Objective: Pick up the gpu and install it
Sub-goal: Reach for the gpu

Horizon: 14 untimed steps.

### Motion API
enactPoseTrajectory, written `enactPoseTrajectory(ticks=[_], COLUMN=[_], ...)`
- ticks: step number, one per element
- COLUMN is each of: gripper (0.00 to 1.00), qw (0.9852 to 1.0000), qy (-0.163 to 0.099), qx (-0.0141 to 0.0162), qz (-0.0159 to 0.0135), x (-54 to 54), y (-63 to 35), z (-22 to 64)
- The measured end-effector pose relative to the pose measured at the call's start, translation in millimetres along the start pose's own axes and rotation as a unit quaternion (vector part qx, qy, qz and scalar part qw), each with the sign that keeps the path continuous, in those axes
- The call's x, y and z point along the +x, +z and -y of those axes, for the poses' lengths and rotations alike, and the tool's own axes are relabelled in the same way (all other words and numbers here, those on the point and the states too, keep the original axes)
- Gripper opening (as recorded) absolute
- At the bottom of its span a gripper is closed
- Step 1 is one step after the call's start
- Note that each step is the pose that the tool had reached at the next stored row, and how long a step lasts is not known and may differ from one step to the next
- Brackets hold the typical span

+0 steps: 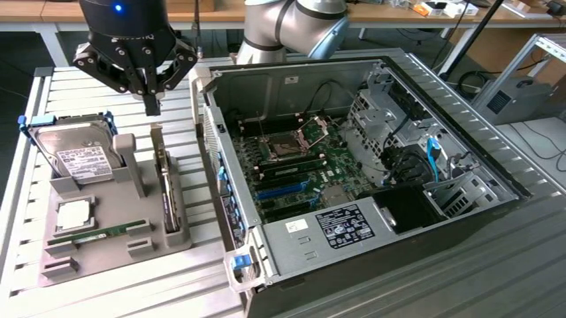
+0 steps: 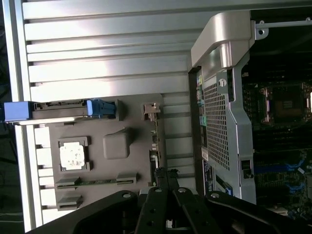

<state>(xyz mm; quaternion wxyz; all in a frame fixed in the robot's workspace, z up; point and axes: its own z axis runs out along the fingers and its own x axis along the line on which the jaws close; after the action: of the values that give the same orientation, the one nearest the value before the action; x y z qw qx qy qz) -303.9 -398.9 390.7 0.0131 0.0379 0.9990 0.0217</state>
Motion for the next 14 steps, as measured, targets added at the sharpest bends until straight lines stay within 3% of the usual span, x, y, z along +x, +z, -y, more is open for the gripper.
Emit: enactPoseTrajectory(ticks=[14], gripper=[0.11], qw=[1.0], qy=[0.0], qx=[0.0], qz=[-0.0001], x=[2.3], y=[0.1], z=[0.2])
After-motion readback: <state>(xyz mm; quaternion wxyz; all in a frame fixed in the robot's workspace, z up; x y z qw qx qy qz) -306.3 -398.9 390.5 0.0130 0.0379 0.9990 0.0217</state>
